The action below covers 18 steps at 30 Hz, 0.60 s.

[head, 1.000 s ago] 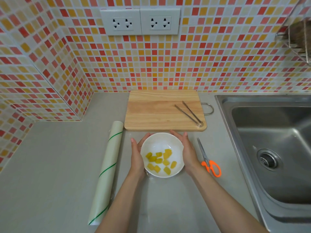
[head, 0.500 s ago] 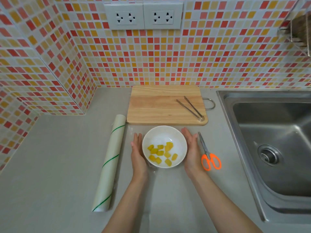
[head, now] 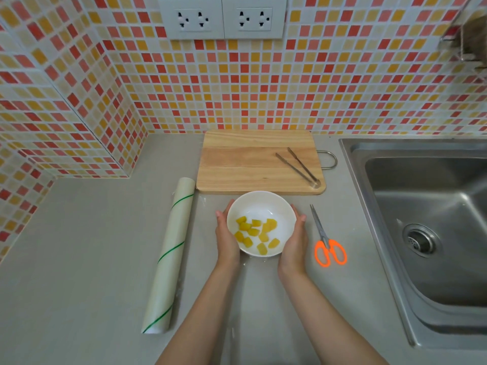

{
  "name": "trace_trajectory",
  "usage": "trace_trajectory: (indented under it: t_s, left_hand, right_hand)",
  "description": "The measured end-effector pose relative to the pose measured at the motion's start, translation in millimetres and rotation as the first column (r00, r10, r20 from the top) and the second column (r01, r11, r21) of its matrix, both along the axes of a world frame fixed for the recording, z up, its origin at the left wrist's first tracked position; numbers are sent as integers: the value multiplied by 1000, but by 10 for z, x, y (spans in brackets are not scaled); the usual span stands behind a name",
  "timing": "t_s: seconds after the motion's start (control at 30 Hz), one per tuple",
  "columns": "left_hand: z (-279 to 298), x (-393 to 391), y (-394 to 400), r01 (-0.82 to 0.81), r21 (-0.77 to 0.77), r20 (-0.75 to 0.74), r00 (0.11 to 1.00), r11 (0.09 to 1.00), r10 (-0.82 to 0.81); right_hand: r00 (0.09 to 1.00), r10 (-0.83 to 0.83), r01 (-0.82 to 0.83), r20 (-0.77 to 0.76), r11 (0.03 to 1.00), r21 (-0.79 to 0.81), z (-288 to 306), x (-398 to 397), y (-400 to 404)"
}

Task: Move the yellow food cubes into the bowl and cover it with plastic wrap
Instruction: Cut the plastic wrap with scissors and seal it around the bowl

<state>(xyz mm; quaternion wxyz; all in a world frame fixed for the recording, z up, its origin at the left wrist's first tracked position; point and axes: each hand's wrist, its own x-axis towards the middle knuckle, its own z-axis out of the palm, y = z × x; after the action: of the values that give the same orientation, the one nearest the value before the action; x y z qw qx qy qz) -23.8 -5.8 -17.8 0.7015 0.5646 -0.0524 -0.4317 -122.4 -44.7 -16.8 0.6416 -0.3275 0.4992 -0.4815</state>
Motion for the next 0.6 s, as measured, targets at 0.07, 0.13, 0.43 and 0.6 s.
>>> trace_trajectory:
  t_s: [0.07, 0.13, 0.43, 0.6]
  left_hand:
    - [-12, 45, 9, 52, 5, 34, 998, 999, -52]
    - [-31, 90, 22, 84, -7, 72, 994, 996, -83]
    - [64, 83, -47, 146, -92, 198, 972, 985, -126]
    - [-13, 72, -45, 44, -34, 219, 975, 998, -35]
  right_hand:
    - [999, 20, -21, -26, 1000, -14, 36, -24, -37]
    - [997, 41, -44, -65, 998, -46, 74, -71, -110]
    - [965, 229, -245, -126, 961, -131, 200, -33, -354]
    - [951, 276, -288, -140, 955, -73, 145, -48, -352]
